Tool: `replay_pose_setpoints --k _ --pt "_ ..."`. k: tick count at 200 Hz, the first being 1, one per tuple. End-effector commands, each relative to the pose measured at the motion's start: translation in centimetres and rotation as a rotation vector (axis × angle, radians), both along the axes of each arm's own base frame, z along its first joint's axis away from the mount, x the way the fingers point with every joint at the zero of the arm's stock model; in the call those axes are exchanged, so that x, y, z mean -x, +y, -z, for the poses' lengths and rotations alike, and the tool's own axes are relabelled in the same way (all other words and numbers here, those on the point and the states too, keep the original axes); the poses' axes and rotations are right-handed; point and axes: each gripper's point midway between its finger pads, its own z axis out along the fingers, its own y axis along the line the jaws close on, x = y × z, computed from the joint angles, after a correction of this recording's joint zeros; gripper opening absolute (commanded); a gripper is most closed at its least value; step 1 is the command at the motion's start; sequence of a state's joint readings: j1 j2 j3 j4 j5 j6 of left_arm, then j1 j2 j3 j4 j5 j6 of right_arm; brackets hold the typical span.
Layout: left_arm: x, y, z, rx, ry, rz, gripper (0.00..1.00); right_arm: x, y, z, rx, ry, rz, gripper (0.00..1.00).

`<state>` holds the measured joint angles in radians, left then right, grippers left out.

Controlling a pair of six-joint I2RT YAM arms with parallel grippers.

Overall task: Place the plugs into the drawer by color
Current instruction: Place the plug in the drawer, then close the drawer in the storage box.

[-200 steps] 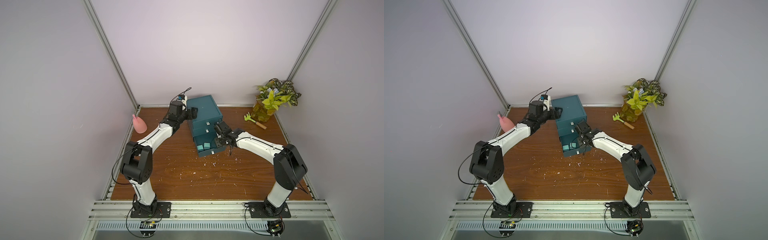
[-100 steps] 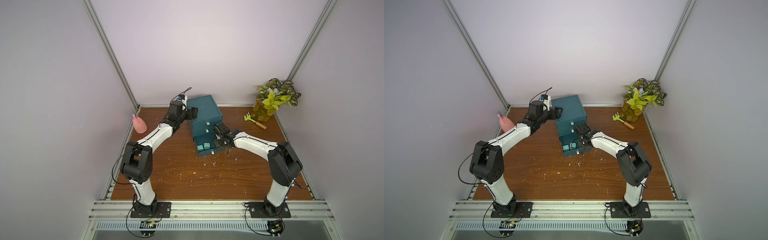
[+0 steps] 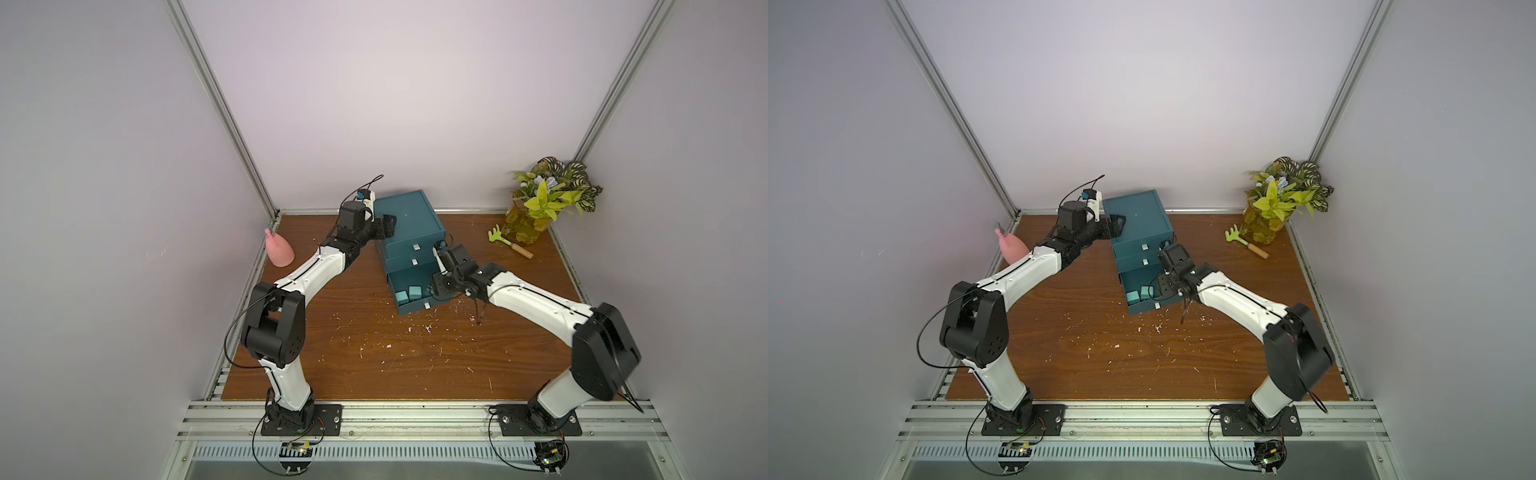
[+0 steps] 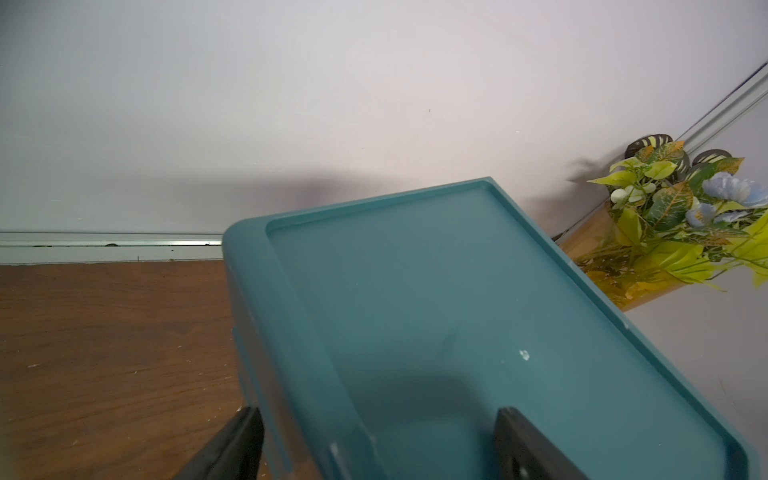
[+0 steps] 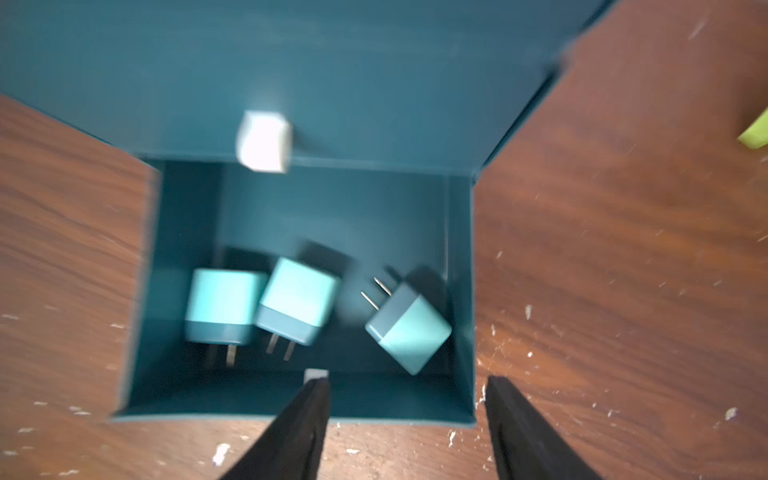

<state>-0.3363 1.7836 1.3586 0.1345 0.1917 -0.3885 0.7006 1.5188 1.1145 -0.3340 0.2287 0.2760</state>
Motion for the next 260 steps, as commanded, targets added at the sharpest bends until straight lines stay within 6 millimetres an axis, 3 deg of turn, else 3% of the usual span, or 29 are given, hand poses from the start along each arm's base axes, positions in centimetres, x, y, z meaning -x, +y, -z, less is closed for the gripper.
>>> replay_pose_setpoints --k 1,33,68,106,173,260 --pt "1.3 -0.3 6.8 -0.108 0.169 0.016 0.83 2.3 1.8 -1.7 -0.169 -0.118 -0.037 0.61" --pt "1.3 -0.4 7.0 -0.106 0.175 0.02 0.83 5.4 0.7 0.6 -0.266 -0.24 -0.023 0.47" --pt "1.3 -0.4 7.2 -0.105 0.179 0.02 0.83 6.3 0.5 2.7 -0.27 -0.311 -0.043 0.39" --pt "1.3 -0.4 7.2 -0.111 0.182 0.022 0.83 5.8 1.6 4.6 -0.274 -0.317 -0.065 0.35" --pt "1.3 -0.5 7.1 -0.111 0.184 0.027 0.83 4.5 4.3 6.2 -0.276 -0.278 -0.102 0.32" --pt "1.3 -0.6 7.1 -0.106 0.187 0.031 0.83 2.2 6.4 5.8 -0.33 -0.291 -0.075 0.3"
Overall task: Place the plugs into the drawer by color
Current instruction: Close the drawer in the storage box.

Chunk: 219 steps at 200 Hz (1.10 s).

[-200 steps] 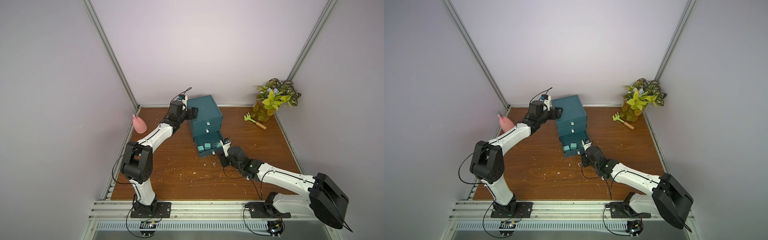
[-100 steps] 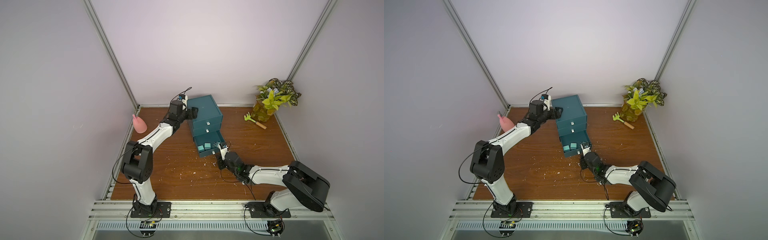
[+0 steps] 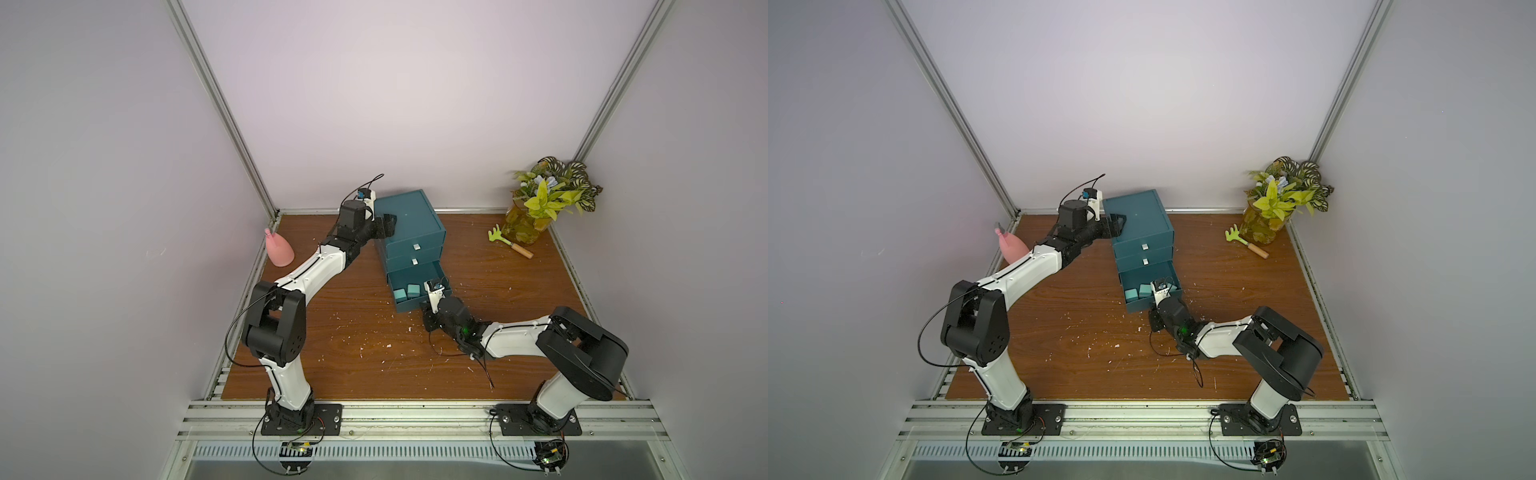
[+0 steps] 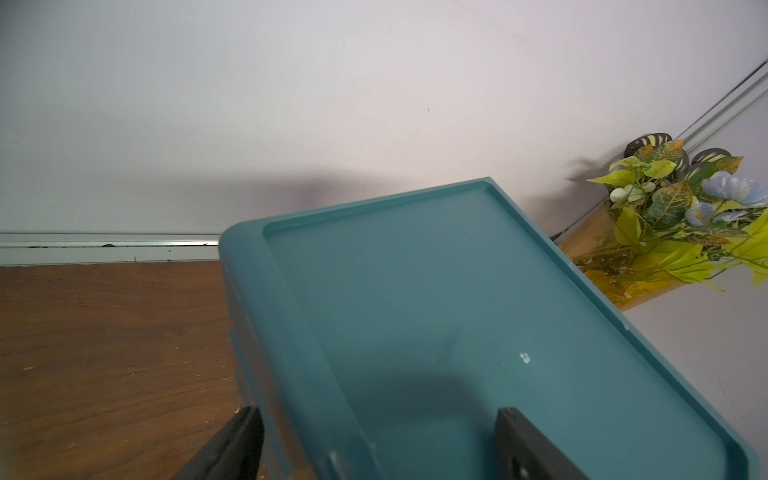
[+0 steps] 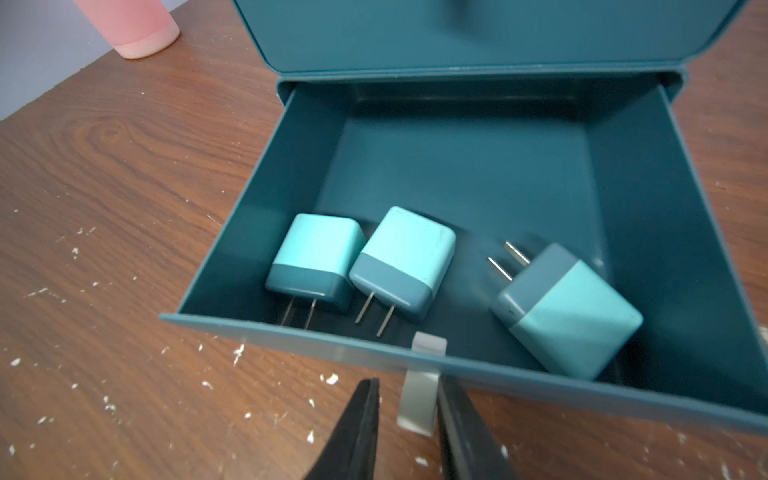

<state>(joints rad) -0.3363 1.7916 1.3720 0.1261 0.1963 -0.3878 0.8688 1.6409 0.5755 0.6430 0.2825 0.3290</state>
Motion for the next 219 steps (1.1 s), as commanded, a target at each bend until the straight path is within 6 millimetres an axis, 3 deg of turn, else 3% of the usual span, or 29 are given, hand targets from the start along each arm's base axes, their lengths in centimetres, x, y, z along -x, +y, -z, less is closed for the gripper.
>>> replay_pose_setpoints --k 1,73,145,219 --pt "1.5 -0.5 7.2 -0.107 0.184 0.027 0.83 -1.5 1.5 -2.7 -0.099 -0.054 0.012 0.3" --pt "1.6 -0.5 7.0 -0.101 0.182 0.03 0.83 -4.1 1.2 -3.4 -0.208 -0.049 0.092 0.29" --pt "1.6 -0.6 6.7 -0.095 0.178 0.031 0.83 -6.7 3.7 -4.3 -0.325 -0.036 0.067 0.27" --pt "1.6 -0.7 6.8 -0.087 0.182 0.037 0.83 -9.2 4.8 -3.3 -0.439 0.0 0.09 0.25"
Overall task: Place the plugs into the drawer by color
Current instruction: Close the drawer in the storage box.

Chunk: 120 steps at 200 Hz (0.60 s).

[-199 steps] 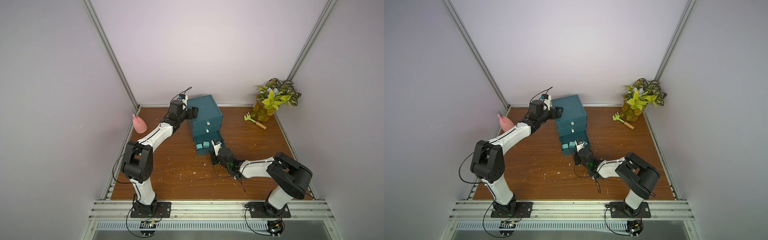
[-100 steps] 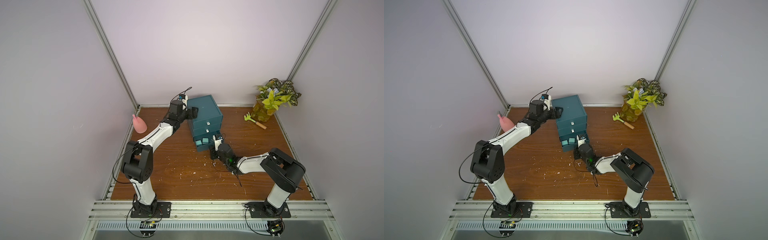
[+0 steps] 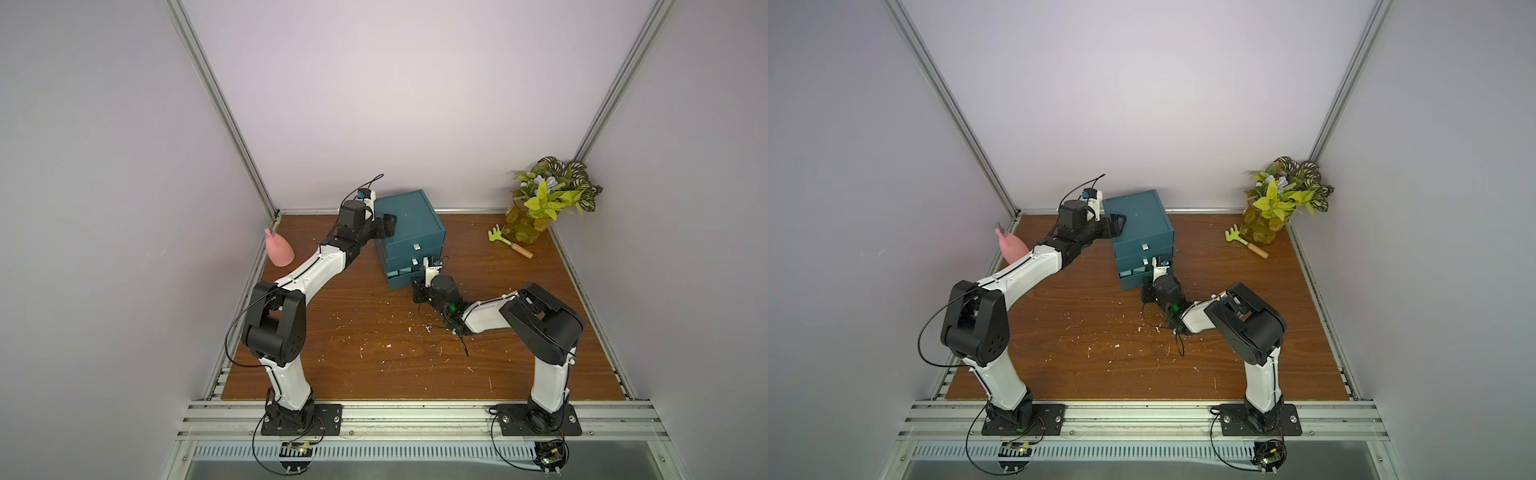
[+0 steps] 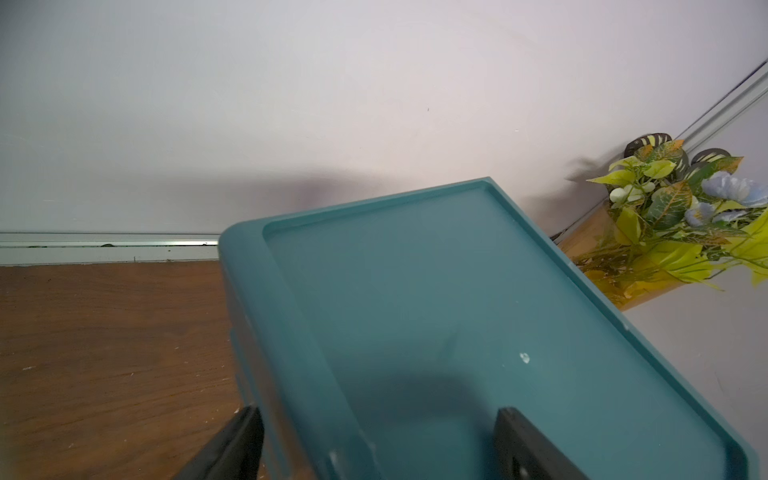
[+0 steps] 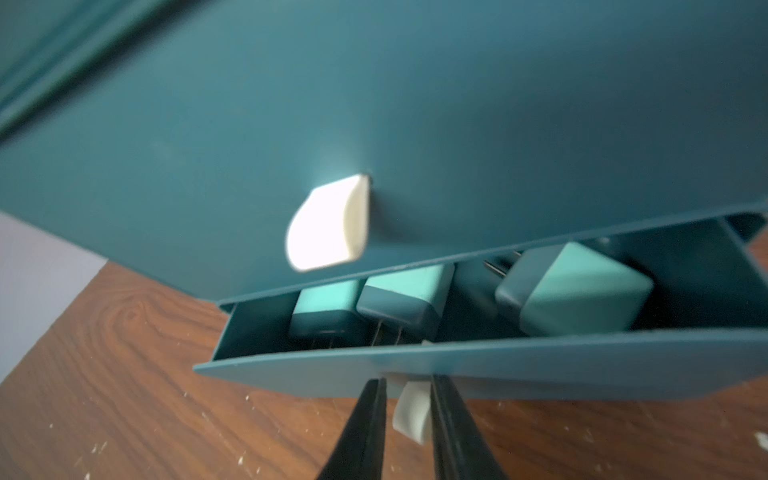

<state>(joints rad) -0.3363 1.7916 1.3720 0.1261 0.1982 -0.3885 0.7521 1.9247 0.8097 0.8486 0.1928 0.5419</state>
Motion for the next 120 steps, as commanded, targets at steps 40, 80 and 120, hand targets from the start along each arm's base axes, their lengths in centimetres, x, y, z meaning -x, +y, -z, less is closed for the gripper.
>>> replay_pose_setpoints --k 40,80,120 --pt "1.6 -0.7 6.4 -0.085 0.173 0.035 0.83 -1.8 2.3 -2.5 -0.166 -0.036 -0.034 0.25" --pt "1.7 -0.7 6.3 -0.078 0.172 0.035 0.83 -2.5 3.0 -2.9 -0.178 -0.052 -0.039 0.26" --pt "1.4 -0.7 5.9 -0.079 0.149 0.027 0.83 -2.3 3.3 -3.7 -0.196 -0.075 -0.067 0.25"
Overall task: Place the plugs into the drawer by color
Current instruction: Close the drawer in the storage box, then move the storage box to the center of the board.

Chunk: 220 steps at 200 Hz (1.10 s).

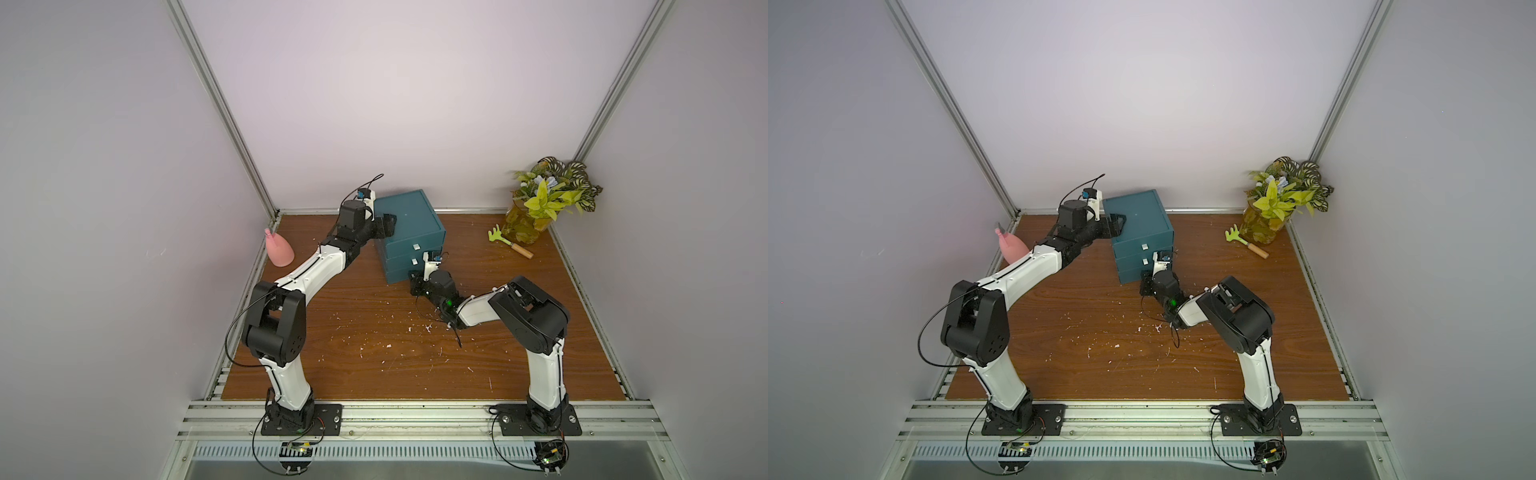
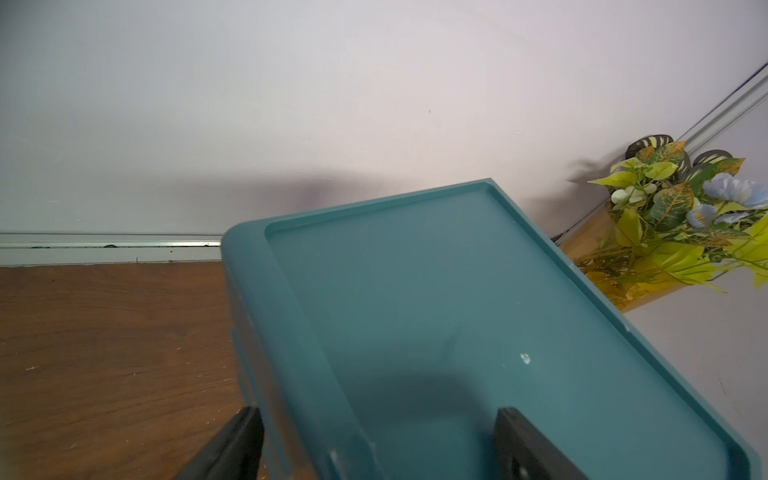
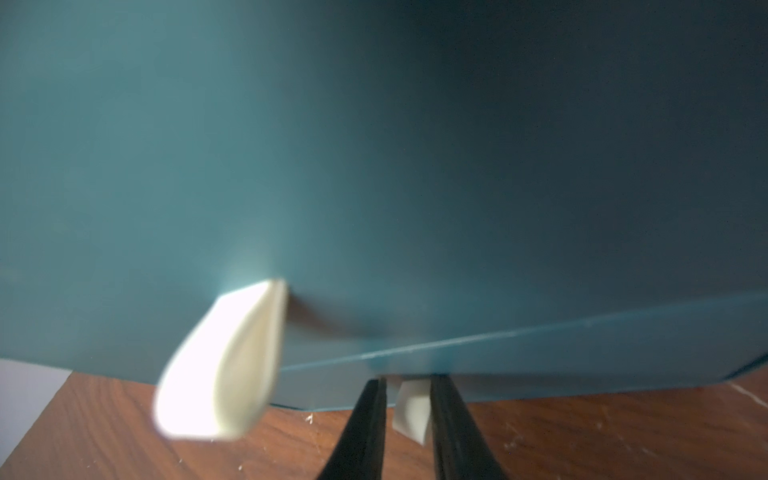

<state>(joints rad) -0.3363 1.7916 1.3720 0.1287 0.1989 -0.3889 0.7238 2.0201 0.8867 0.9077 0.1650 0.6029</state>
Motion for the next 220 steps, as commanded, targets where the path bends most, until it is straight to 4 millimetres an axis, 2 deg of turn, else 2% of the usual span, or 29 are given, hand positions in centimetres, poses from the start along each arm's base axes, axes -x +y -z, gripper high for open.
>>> replay_pose_setpoints --k 1,39,70,100,111,114,123,220 --pt "1.4 -0.6 5.9 -0.08 0.15 0.027 0.83 0.1 2.5 -4.2 -0.112 -0.087 -0.087 0.25" --pt "0.7 -1.4 5.8 -0.039 0.133 0.043 0.83 2.1 1.3 -7.6 -0.107 -0.16 -0.127 0.26" --pt "-0.3 -2.3 5.8 -0.008 0.135 0.061 0.83 4.0 -1.1 -9.2 -0.046 -0.199 -0.119 0.26" --pt "-1.4 -3.1 5.3 0.02 0.125 0.072 0.83 5.7 -3.5 -9.4 0.007 -0.205 -0.094 0.27" --pt "-1.8 -3.3 5.8 0.032 0.132 0.074 0.83 6.3 -4.3 -9.6 0.021 -0.208 -0.087 0.27" --pt "-2.3 -3.6 4.7 0.043 0.109 0.077 0.83 6.4 -4.5 -9.5 0.026 -0.208 -0.084 0.27" --pt "-2.8 -3.9 4.4 0.055 0.107 0.082 0.83 6.9 -5.2 -9.5 0.038 -0.207 -0.075 0.27" --pt "-7.1 -6.5 4.1 0.174 0.064 0.108 0.83 10.9 -11.0 -9.4 0.112 -0.198 0.009 0.28"
